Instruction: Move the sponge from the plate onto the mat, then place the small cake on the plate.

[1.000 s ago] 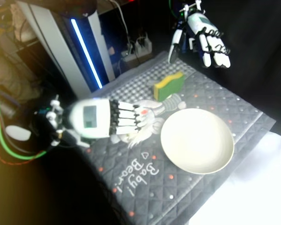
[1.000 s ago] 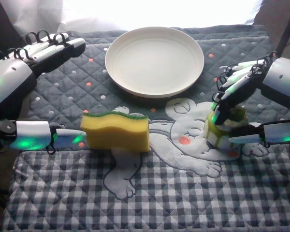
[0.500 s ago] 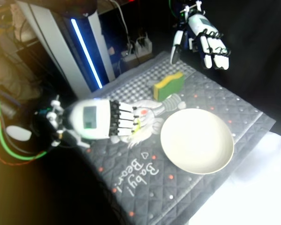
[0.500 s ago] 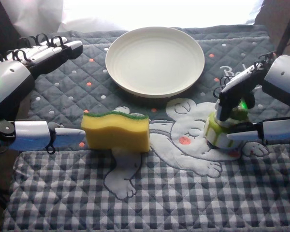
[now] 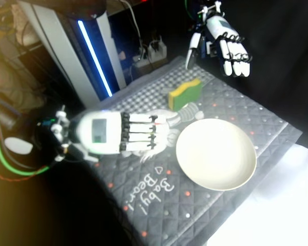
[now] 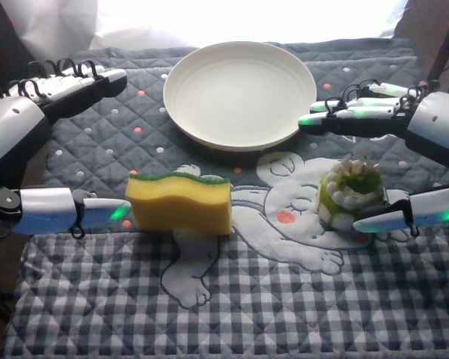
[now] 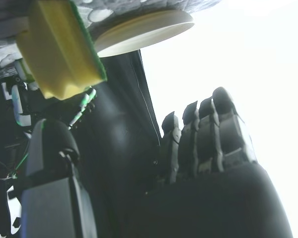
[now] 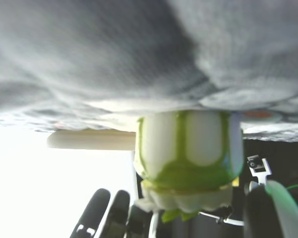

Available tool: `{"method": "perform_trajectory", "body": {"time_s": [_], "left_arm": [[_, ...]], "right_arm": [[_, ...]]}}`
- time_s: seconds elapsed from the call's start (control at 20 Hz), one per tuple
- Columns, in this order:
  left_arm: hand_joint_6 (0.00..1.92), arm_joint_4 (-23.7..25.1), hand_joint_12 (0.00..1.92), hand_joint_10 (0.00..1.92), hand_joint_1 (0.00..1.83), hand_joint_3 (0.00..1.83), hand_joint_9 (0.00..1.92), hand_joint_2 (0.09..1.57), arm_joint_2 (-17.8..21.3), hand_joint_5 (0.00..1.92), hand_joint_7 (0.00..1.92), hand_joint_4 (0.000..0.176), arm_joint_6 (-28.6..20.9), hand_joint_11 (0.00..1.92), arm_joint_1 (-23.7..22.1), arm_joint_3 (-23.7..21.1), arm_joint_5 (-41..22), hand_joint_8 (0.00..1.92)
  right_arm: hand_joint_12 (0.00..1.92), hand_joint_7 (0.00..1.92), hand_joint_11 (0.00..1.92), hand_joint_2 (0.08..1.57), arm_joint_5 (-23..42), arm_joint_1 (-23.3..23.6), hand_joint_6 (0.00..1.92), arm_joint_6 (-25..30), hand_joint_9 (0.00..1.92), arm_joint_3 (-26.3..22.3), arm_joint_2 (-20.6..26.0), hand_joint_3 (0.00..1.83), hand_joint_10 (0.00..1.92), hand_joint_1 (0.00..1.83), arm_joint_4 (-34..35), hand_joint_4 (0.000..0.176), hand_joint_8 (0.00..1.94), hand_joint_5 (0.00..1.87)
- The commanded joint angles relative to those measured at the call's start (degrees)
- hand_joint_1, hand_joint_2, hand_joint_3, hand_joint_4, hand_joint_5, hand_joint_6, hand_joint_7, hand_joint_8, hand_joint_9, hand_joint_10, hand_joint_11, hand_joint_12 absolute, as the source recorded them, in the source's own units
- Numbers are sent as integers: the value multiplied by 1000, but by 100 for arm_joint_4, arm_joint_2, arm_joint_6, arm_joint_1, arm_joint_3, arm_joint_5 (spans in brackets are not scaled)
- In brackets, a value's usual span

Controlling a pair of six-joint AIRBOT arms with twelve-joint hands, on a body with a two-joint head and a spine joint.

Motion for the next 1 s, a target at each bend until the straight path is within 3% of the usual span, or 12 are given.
{"method": "perform_trajectory", "body": {"time_s": [0.0,0.05,0.1,0.15,0.25,0.35,0.55,0.6,0.65,0.7,0.75,0.95], "left_arm": [[1,58,415,3,881,2,116,883,-25,238,174,37,-49,0,-34,26,-728,1],[3,58,412,5,898,2,122,886,-37,244,180,36,-83,0,-32,35,-735,3],[2,58,428,5,913,2,130,891,-46,250,190,30,-109,0,-31,41,-739,3],[1,58,448,5,910,2,137,895,-49,251,195,24,-118,0,-27,43,-743,2],[1,58,478,4,875,0,145,896,-51,255,202,19,-128,0,-22,46,-750,2],[2,58,500,4,789,0,151,878,-52,264,210,28,-137,0,-17,47,-752,2],[2,54,558,3,751,0,160,864,-77,279,224,24,-153,0,-12,63,-752,2],[2,54,548,1,738,0,158,851,-79,286,226,30,-158,0,-9,64,-748,1],[2,54,548,1,738,0,158,851,-79,286,226,30,-161,0,-7,65,-748,1],[1,49,540,0,750,0,157,850,-80,286,223,34,-167,0,0,67,-748,0],[2,41,541,1,761,0,159,855,-81,289,226,31,-173,0,15,70,-750,2],[1,25,590,3,791,2,174,867,-92,295,237,28,-196,0,61,75,-781,1]], "right_arm": [[1212,474,110,893,-263,-35,4,-135,558,42,-97,2,31,1154,-30,35,13,507],[1315,596,166,905,-353,-35,5,-135,669,53,-98,1,68,1161,-91,22,28,562],[1475,760,301,904,-439,-35,8,-135,712,66,-109,1,446,1219,-161,0,72,653],[1559,841,384,910,-479,-35,6,-135,670,74,-118,0,819,1258,-189,0,122,715],[1689,768,574,909,-594,-35,6,-135,687,93,-132,0,1342,1325,-242,0,742,871],[1703,1073,709,1035,-645,-35,12,-135,795,94,-132,1,1402,1382,-285,0,856,958],[1605,1175,744,1005,-734,-35,8,-135,858,102,-131,0,1290,1398,-378,0,710,993],[1497,1113,770,1068,-773,-35,522,-135,903,109,-130,0,1188,1314,-440,0,960,1036],[1497,1113,770,1068,-782,-35,522,-135,903,115,-130,0,1188,1314,-452,0,960,1036],[1264,1171,752,1061,-788,-34,822,-135,1034,133,-129,0,1096,1381,-472,0,684,953],[1093,1265,830,1046,-787,-33,888,-135,1117,171,-107,0,1000,1400,-475,0,426,951],[1267,1088,876,1071,-436,616,779,-135,1035,177,-95,0,1124,1396,-531,0,827,982]]}}
